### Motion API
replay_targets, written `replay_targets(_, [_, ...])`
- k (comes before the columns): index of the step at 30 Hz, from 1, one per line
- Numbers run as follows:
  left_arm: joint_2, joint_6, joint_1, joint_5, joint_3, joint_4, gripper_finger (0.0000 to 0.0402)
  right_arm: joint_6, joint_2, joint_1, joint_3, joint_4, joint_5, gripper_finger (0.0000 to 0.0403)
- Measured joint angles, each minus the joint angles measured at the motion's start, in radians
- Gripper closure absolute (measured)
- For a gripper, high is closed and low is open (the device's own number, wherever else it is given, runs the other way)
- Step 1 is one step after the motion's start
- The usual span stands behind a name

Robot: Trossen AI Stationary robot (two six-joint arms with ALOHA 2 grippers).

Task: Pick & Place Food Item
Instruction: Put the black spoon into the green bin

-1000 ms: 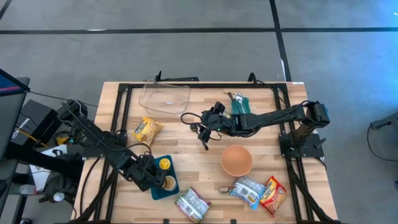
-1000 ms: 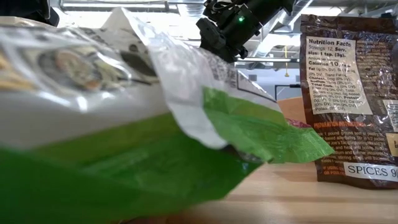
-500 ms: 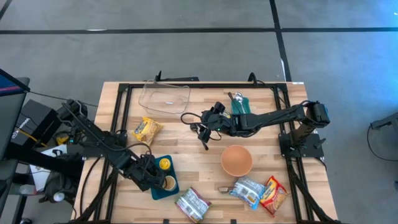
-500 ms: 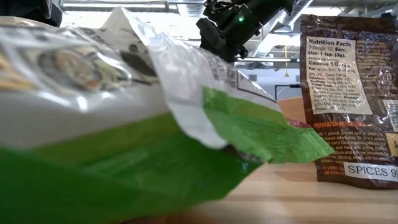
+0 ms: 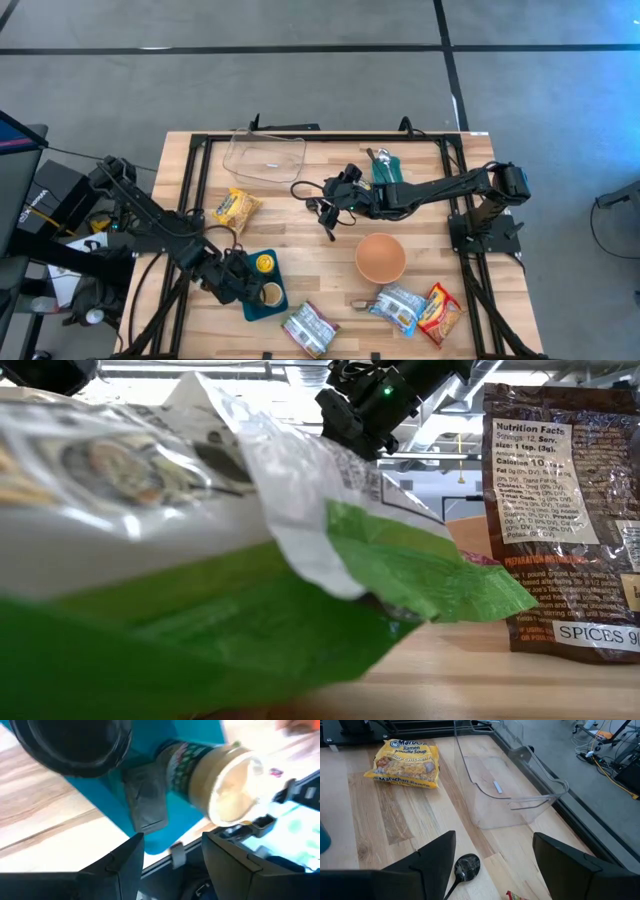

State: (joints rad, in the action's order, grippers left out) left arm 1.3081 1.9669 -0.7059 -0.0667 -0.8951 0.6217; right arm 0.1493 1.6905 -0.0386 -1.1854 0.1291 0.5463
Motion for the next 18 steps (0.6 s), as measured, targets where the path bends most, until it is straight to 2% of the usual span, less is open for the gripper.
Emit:
replay_targets(5, [-0.057,-0.002,0.000,-0.059,0.000,0.015,0.0219,0.000,0.000,0.000,0.000,0.001,0.000,0.0143])
replay_targets(8, [-0.088,-0.049,-0.002,-0.144,0.000,0.027,0.0225,0.000,0.000,0.000,0.000,0.002,0.000,0.0143])
replay_targets(18, [-0.152,-0.419,0.000,-0.500,0.000,0.032,0.0244,0.000,0.000,0.000,0.000,0.023,0.000,0.0143])
